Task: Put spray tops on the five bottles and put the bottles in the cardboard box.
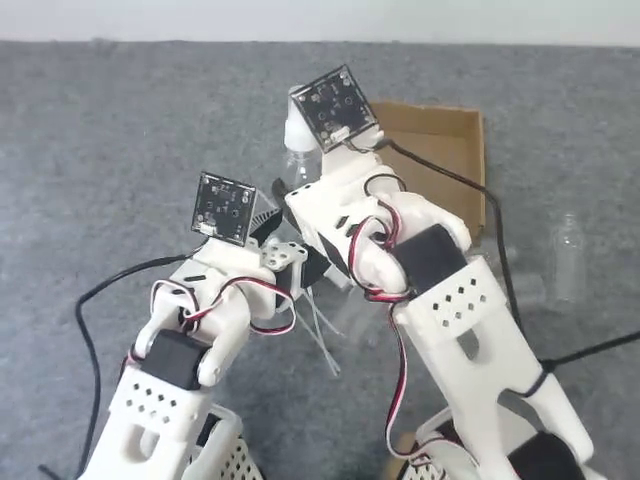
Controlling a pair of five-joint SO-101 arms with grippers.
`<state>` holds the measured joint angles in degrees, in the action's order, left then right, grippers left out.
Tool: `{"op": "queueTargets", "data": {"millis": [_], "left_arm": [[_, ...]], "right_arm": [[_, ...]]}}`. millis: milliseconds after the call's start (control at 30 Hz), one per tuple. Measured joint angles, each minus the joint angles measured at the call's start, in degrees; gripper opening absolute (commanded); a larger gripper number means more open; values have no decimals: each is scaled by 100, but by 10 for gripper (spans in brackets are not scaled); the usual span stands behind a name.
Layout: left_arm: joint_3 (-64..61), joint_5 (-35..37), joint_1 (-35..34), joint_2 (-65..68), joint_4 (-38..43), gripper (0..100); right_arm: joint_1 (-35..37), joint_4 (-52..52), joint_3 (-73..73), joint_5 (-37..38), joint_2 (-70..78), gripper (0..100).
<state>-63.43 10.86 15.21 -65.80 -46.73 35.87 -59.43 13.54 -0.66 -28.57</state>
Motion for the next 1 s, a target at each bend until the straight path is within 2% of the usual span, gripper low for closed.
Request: {"op": "queueTargets", "data": {"millis": [133, 300, 433, 667, 900, 1000], "left_arm": [[-26, 0, -97, 26, 0, 279], [-273, 35, -132, 88, 44, 279], [-360, 0, -114, 88, 44, 266], [-686, 35, -123, 88, 369, 120], [-835, 35, -141, 88, 703, 111], [-835, 35, -141, 88, 721, 111]], "right_arm": [[-695, -26, 18, 44, -18, 6], [-1345, 642, 9, 35, -79, 6], [-1688, 1626, 9, 35, 273, 6], [-1978, 3877, 9, 35, 2154, 6], [-2259, 5996, 9, 35, 3974, 6], [-2259, 6585, 9, 35, 4554, 6]]}}
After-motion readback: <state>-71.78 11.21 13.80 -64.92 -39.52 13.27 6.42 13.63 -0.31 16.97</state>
